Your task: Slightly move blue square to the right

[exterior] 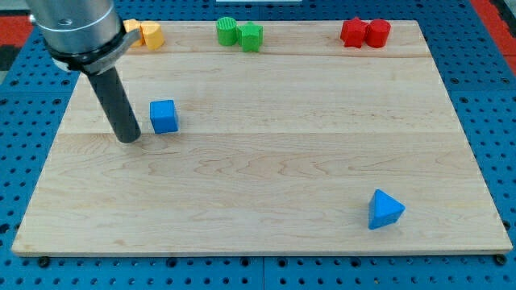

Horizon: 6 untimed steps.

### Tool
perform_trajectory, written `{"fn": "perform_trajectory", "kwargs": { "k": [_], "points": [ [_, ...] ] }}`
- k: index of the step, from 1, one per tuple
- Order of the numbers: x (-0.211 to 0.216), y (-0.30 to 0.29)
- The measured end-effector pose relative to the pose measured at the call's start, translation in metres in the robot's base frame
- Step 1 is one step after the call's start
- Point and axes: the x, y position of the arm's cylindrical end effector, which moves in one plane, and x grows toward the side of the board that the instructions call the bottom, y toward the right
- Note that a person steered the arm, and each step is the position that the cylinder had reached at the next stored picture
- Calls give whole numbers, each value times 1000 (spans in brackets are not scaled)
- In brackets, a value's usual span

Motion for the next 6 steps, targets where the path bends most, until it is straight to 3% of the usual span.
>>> {"fn": "perform_trajectory", "kwargs": {
  "k": [2, 6],
  "points": [
    [0, -34],
    [-22, -39]
  ]
}}
